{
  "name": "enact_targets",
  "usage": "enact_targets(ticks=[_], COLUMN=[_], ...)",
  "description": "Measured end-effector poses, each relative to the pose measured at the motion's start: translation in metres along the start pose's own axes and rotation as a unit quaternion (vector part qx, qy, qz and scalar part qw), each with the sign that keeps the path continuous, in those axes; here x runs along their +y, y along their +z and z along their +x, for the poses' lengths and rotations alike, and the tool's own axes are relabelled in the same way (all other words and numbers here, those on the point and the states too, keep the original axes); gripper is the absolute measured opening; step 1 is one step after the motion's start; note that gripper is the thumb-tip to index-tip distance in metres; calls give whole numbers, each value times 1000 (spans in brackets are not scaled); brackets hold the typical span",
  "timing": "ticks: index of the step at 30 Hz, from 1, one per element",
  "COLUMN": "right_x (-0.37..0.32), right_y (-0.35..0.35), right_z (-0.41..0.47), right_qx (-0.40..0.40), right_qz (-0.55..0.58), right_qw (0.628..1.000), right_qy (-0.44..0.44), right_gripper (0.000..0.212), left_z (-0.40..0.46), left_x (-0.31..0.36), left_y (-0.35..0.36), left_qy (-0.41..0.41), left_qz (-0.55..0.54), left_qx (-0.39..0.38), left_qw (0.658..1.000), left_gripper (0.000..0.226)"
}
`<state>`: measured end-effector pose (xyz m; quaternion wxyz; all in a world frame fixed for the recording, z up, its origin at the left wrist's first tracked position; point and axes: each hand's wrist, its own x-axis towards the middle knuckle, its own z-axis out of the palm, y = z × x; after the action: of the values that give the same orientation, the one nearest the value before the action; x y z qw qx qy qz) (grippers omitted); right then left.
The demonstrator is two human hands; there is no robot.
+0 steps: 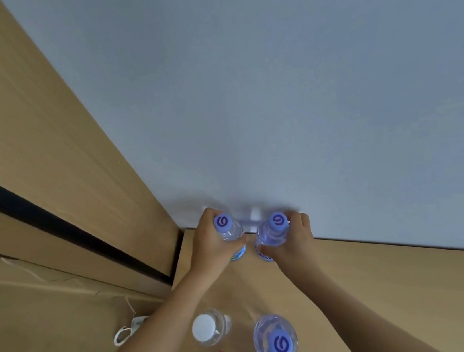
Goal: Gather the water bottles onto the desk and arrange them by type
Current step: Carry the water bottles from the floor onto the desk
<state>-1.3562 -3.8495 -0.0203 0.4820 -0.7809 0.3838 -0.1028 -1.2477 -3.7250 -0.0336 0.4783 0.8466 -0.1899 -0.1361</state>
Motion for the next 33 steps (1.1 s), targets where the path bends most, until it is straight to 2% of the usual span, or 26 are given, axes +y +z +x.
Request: enact_targets(ticks=[7,12,15,23,28,33], right_x=[-4,-7,-13,-73,-128,-177], right_y=[0,-15,-28,-44,-24,39], right_z=[-1,-4,-11,-41,-85,-152], right_qx=[-27,-65,-64,-71,-172,-263], right_qz=[-24,-15,9,-24,-27,-55], right_qw=[998,997,996,978,952,917], right_qy=[-50,-40,-60,-197,-252,-294], right_gripper=[50,73,79,61,53,52], left_z=[3,-2,-15,-72,-124,-188], left_x=[-1,11,28,75,77,47], left_y=[4,-14,-31,-102,-160,-245], left_qy=[5,22,47,46,53,45], left_qz=[11,28,47,25,-7,25], left_qx=[-23,-68,-52,9,43,102], left_qw=[1000,997,996,999,998,993], left_gripper=[50,53,51,43,41,44])
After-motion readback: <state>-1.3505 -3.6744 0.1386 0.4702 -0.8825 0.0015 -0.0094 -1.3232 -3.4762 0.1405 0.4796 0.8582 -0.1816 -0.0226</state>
